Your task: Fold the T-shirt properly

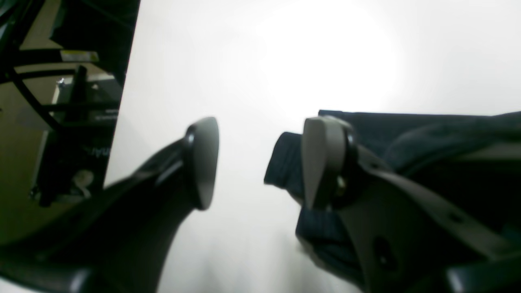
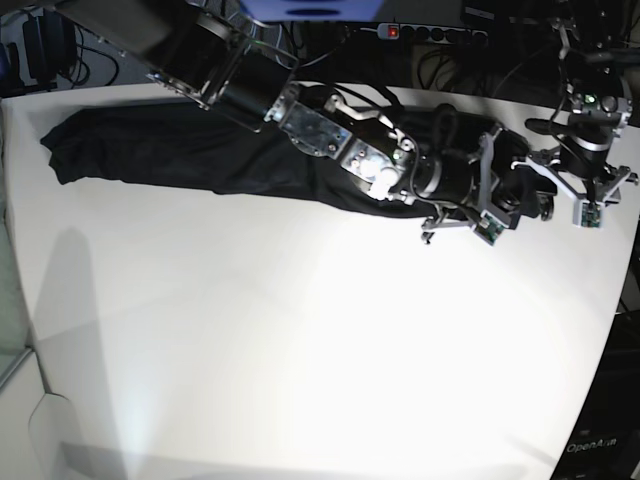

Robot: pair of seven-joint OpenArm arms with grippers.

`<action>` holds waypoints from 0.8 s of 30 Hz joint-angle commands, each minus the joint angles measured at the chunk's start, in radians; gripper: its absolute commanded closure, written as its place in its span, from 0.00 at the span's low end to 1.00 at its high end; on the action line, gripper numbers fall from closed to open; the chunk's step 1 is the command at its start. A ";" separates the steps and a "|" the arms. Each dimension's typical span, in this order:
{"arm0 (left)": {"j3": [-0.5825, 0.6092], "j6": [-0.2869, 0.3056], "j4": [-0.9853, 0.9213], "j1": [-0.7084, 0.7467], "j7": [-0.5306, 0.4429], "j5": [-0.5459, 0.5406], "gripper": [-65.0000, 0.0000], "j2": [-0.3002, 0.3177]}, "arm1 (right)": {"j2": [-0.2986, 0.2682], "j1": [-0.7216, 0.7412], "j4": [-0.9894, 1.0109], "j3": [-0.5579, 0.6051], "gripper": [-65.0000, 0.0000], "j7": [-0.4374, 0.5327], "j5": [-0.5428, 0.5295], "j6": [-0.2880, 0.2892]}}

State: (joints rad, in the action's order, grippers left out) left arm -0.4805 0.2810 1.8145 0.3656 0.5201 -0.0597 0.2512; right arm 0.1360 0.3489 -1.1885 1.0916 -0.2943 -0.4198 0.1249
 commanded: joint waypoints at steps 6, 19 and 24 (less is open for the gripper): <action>-0.008 -0.006 0.015 0.002 -0.022 -0.002 0.51 0.018 | 0.021 0.022 -0.024 -0.003 0.94 0.025 -0.006 -0.008; -0.044 -0.004 0.012 0.019 -0.022 -0.001 0.50 0.020 | 0.021 0.016 -0.038 -0.005 0.62 0.025 -0.006 -0.009; -0.044 0.048 0.017 0.034 -0.022 -0.001 0.50 0.018 | 0.021 0.025 -0.040 -0.072 0.61 -0.004 -0.001 -0.009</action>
State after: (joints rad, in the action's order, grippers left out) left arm -0.5198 0.3363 1.8122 0.3939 0.5194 -0.0559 0.2573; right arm 0.1417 0.3489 -1.2060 1.0264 -0.3271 -0.4168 0.1249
